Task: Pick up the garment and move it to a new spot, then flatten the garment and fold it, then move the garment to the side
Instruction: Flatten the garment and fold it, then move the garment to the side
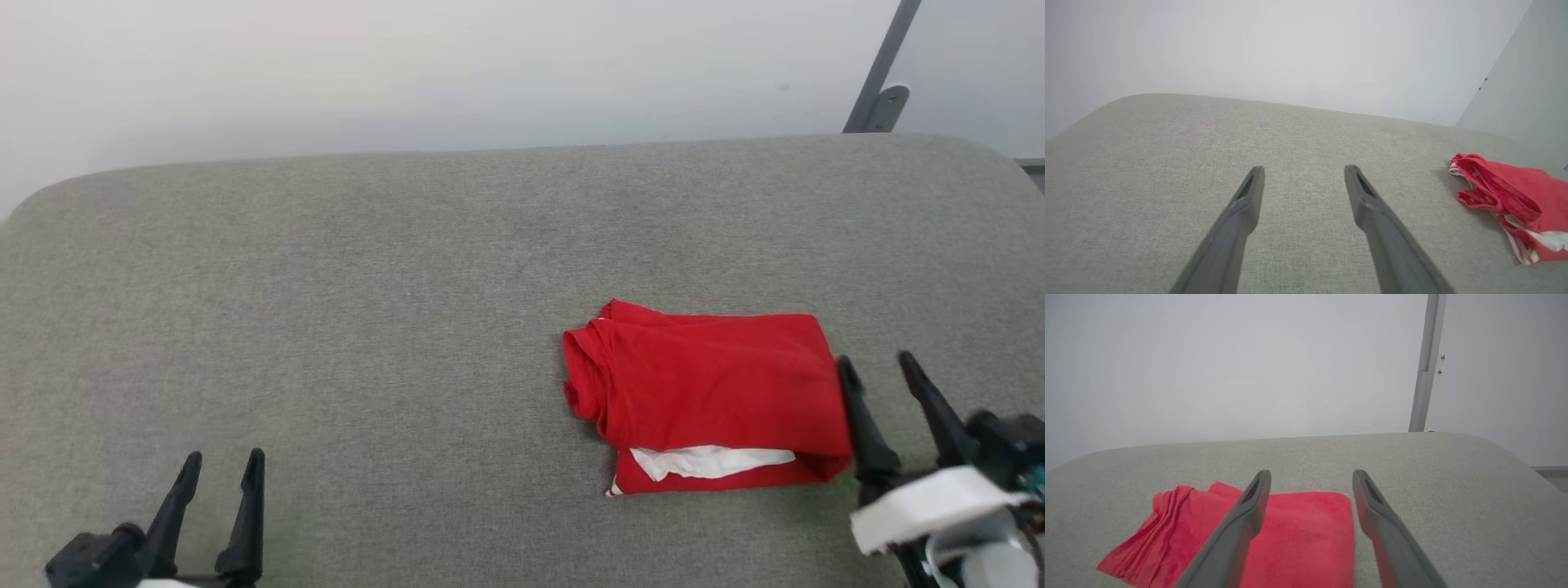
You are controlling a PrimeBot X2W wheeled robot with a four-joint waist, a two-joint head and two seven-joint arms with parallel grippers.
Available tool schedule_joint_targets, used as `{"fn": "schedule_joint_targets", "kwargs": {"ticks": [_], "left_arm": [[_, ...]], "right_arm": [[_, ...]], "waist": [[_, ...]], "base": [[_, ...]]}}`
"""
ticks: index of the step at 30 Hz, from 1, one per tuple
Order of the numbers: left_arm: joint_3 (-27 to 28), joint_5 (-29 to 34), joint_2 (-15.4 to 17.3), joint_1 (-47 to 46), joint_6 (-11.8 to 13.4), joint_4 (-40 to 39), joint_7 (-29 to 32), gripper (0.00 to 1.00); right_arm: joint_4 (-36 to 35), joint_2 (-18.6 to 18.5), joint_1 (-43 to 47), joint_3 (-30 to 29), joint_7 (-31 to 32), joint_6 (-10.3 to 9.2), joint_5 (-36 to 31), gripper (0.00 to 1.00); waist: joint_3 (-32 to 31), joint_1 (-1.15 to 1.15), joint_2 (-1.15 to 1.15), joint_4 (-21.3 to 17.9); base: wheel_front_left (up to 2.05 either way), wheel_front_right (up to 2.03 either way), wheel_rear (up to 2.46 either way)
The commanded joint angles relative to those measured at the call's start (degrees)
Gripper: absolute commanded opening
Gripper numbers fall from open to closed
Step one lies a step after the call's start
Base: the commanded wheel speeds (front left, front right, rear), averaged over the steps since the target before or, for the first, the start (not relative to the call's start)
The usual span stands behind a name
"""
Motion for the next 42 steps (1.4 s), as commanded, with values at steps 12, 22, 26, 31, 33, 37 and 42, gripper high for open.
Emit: {"fn": "schedule_joint_targets", "kwargs": {"ticks": [12, 22, 26, 31, 33, 37, 42], "left_arm": [[3.39, 3.06, -1.62, 6.08, 0.14, -7.24, -0.29, 1.00], [2.75, 3.28, -0.90, 2.79, 0.14, -7.90, -0.29, 1.00], [1.81, 2.65, 0.04, 0.11, 0.14, -8.17, -0.29, 1.00], [0.83, 1.57, 0.70, -3.33, 0.14, -7.69, -0.29, 1.00], [-0.05, 1.24, 0.84, -4.57, 0.14, -7.60, -0.29, 1.00], [-1.74, 0.42, 1.56, -7.32, 0.14, -7.05, -0.29, 1.00], [-3.18, -0.12, 2.73, -9.98, 0.14, -6.46, -0.29, 1.00]], "right_arm": [[-10.78, 3.51, 10.08, -8.16, 2.66, -0.03, -3.42, 1.00], [-12.90, 4.53, 8.65, -8.86, 7.98, -0.03, -4.43, 1.00], [-12.58, 2.75, 5.69, -9.23, 18.76, -0.03, -5.37, 1.00], [-13.73, -0.28, 0.99, -9.13, 35.87, -0.03, -5.32, 1.00], [-14.14, -0.98, -1.15, -9.66, 42.40, -0.04, -5.37, 1.00], [-14.14, -0.80, -4.90, -9.92, 54.97, -0.04, -3.86, 1.00], [-13.55, -0.07, -6.01, -8.24, 62.50, -0.03, -2.84, 1.00]], "waist": [[1.31, 0.00, 0.00, 1.34], [3.46, 0.00, 0.00, 1.25], [6.40, 0.00, 0.00, 1.31], [10.20, 0.00, 0.00, 1.02], [11.62, 0.00, 0.00, 0.99], [14.77, 0.00, 0.00, 1.70], [17.44, 0.00, 0.00, 2.48]], "base": [[0.00, 0.00, 0.00], [0.00, 0.00, 0.00], [0.00, 0.00, 0.00], [0.00, 0.00, 0.00], [0.00, 0.00, 0.00], [0.00, 0.00, 0.00], [0.00, 0.00, 0.00]]}}
